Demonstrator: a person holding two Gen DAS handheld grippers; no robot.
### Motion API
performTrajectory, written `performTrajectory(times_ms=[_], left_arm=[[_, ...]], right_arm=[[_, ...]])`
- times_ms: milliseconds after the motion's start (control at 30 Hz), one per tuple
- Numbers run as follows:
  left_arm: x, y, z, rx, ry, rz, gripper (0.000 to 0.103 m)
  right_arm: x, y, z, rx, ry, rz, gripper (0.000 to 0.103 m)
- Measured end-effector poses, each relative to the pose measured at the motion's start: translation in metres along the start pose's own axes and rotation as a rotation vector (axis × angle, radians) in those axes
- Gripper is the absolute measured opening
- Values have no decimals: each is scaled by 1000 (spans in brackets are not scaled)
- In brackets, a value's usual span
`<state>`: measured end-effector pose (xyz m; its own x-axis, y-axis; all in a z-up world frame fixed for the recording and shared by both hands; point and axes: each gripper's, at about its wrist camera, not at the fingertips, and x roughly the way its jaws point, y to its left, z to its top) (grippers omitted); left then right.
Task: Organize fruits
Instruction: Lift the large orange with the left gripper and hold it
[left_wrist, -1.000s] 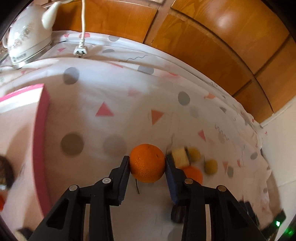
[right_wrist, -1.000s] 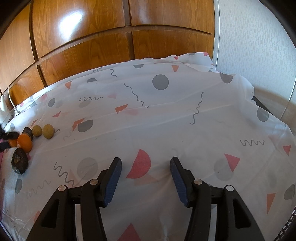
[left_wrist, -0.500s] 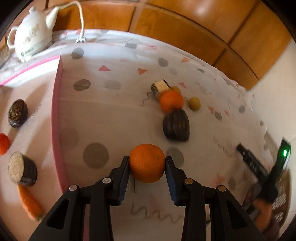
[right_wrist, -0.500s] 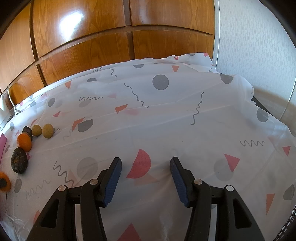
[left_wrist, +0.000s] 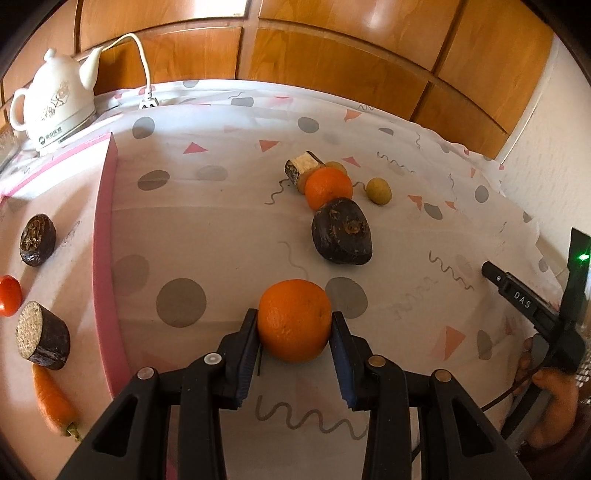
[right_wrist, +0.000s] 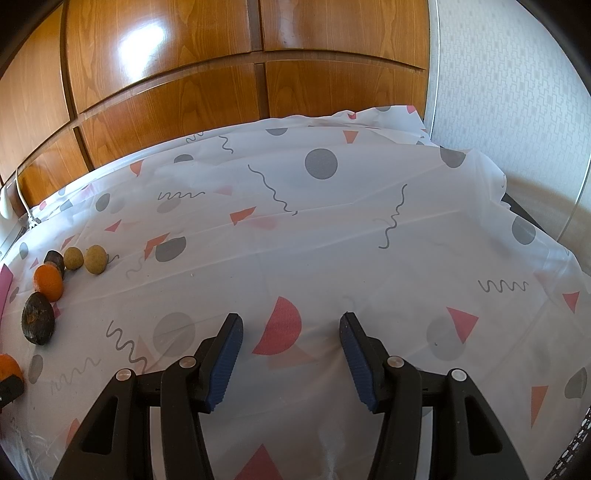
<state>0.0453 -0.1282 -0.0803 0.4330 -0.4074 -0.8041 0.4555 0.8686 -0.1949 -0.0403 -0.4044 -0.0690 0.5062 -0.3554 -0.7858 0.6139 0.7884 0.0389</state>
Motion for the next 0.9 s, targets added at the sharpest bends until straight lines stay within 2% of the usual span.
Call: performTrajectory(times_ms=[333, 500, 900], left_arm=[[1, -5, -4, 46, -29, 28, 37], [0, -7, -7, 61, -44, 37, 38], [-1, -8, -10, 85, -64, 42, 38]], right_arm=[[1, 0, 0, -2, 2, 2, 56], [1, 1, -1, -8, 5, 20, 62], [1, 5, -1, -25, 9, 10, 63]])
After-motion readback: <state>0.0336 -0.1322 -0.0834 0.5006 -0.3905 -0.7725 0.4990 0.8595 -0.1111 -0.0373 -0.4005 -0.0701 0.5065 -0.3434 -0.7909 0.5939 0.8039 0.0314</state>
